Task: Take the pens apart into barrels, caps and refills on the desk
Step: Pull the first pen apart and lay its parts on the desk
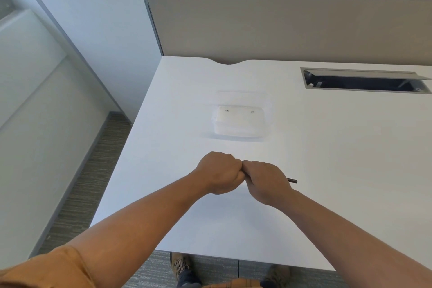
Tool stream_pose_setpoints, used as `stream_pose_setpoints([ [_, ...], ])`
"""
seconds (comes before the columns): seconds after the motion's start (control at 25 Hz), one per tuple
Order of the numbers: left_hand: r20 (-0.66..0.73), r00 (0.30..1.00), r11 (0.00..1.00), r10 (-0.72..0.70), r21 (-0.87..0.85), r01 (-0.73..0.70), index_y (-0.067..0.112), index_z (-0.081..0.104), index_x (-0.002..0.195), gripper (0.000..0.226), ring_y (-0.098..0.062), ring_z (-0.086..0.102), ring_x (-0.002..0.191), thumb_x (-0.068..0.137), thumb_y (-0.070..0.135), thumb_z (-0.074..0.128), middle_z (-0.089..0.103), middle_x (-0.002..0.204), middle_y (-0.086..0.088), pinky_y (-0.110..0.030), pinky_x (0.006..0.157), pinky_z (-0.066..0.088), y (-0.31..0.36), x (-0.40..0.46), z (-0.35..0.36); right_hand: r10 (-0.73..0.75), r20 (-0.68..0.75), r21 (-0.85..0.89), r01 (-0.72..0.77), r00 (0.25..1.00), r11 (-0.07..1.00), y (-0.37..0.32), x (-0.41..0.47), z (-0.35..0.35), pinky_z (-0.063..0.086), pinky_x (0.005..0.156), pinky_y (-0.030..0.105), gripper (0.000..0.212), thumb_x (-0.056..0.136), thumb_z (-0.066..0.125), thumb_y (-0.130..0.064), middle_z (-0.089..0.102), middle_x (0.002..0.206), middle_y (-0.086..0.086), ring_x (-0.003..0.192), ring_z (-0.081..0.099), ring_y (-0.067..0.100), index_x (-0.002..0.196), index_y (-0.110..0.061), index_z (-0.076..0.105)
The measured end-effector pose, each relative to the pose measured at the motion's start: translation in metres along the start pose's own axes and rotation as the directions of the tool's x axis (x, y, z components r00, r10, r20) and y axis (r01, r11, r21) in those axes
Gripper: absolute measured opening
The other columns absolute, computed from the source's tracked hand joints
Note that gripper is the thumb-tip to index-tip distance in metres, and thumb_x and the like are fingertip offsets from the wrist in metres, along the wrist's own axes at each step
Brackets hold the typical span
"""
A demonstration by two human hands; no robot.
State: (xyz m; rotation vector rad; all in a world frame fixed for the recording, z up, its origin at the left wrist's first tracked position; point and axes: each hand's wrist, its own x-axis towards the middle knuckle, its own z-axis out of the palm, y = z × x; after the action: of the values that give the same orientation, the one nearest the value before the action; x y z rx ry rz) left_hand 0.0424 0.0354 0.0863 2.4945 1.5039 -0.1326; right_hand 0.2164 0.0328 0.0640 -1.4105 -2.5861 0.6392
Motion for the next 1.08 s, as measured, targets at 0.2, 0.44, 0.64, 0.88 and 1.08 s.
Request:
stream_pose_setpoints([
  [0.2,0.026,0.999,0.997,-0.031,0.072,0.029,0.016,0.039,0.057,0.037,-0.02,0.039,0.045,0.09,0.031,0.031,0.044,0.054,0.0,-0.029,0.048,0.028,0.001,-0.001,0.01,-0.005,0.01,0.042,0.004,1.0,0.999,-0.001,-0.003,0.009,0.029,0.053,0.035,0.013,0.088,0.042,-0.012,0.058,0.067,0.001,0.058,0.045,0.029,0.079,-0.021,0.043],
  [0.44,0.026,0.997,0.994,-0.074,0.08,0.072,0.013,0.047,0.062,0.037,-0.018,0.038,0.047,0.09,0.031,0.031,0.043,0.058,-0.001,-0.028,0.048,0.024,0.003,0.004,0.014,0.009,-0.009,0.071,-0.008,1.0,0.997,0.004,0.0,0.015,0.027,0.052,0.034,0.012,0.085,0.043,-0.011,0.061,0.066,0.001,0.056,0.045,0.028,0.08,-0.019,0.05],
  [0.64,0.048,0.997,0.996,-0.065,0.068,0.062,0.014,0.046,0.06,0.038,-0.02,0.042,0.047,0.087,0.034,0.029,0.049,0.059,-0.002,-0.029,0.049,0.025,0.001,0.007,0.012,0.004,-0.019,0.086,-0.002,1.0,0.996,0.005,0.002,0.015,0.027,0.053,0.033,0.015,0.085,0.04,-0.014,0.064,0.068,0.003,0.057,0.045,0.027,0.083,-0.015,0.055],
  [0.88,0.023,1.0,0.996,0.001,0.089,-0.003,0.014,0.049,0.064,0.038,-0.024,0.047,0.051,0.086,0.035,0.026,0.055,0.063,-0.003,-0.029,0.05,0.027,-0.009,0.01,0.007,-0.004,0.013,0.055,0.003,1.0,0.999,0.005,0.009,0.005,0.025,0.052,0.034,0.017,0.092,0.045,-0.015,0.05,0.062,-0.005,0.057,0.045,0.028,0.078,-0.025,0.043],
  [1.08,0.021,0.999,0.997,-0.024,0.072,0.023,0.014,0.041,0.058,0.038,-0.021,0.04,0.046,0.086,0.035,0.027,0.049,0.058,-0.002,-0.028,0.049,0.024,-0.008,0.01,0.007,-0.002,0.042,0.073,-0.001,0.999,0.997,0.002,0.012,0.004,0.025,0.047,0.034,0.02,0.089,0.047,-0.01,0.048,0.057,-0.005,0.055,0.044,0.028,0.075,-0.024,0.042],
])
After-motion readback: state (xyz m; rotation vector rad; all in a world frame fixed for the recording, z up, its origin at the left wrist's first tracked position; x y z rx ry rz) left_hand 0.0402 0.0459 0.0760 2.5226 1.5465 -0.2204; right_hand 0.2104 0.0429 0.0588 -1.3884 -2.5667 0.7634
